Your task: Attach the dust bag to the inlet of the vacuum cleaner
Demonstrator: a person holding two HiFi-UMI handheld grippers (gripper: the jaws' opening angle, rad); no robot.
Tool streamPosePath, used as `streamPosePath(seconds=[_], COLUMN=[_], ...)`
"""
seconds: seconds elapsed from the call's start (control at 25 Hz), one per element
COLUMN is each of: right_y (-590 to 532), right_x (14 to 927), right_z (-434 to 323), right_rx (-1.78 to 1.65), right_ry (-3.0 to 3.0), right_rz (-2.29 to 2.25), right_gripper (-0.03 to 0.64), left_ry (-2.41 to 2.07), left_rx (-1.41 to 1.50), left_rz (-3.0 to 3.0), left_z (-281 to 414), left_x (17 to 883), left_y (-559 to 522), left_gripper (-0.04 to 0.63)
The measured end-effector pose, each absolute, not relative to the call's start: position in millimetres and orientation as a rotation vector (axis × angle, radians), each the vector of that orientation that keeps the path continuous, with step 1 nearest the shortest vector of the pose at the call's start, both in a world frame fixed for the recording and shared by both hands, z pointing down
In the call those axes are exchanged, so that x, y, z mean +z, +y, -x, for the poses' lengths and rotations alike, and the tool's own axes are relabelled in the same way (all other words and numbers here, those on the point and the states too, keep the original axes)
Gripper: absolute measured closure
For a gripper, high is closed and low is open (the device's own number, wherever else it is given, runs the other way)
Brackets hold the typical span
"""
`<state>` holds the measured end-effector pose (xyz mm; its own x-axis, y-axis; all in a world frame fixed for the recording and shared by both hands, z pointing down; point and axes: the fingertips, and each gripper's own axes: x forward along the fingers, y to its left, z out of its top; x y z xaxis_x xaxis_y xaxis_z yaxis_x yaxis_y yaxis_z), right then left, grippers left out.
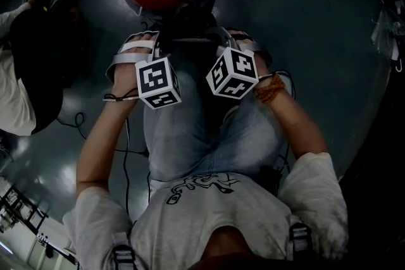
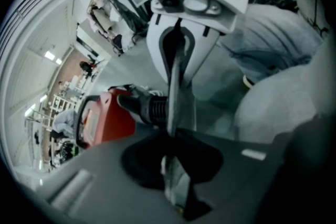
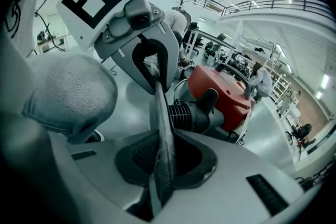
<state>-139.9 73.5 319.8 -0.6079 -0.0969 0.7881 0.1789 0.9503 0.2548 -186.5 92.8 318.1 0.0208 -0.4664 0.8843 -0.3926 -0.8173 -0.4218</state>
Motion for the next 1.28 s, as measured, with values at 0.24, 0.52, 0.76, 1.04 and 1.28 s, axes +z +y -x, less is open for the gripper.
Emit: streamPosePath(seconds=[0.24, 0.52, 0.76, 1.04, 1.28], right_y=[72, 65, 69, 68, 65], right_x=[333, 324, 336, 337, 326], right_z=[131, 140, 135, 137, 143], right_rx=[-0.315, -0.374, -0.304, -0.322, -0.396], right_ry=[-2.205, -2.189, -2.214, -2.22, -2.205], right_rz=[0.047, 0.036, 0.045, 0.025, 0.039], right_gripper=[0.581, 0.577, 0.577, 0.577, 0.577], left_ry=[0.848, 0.921, 0.854, 0.868, 0.933], left_rx=[-2.005, -1.97, -2.002, -1.982, -1.952], left_rz=[2.163, 2.289, 2.2, 2.209, 2.249], left_z=[180, 182, 184, 184, 190], left_x=[315, 319, 319, 317, 322], left_y=[89, 93, 85, 84, 85], left_gripper=[0.551, 0.554, 0.549, 0.554, 0.552])
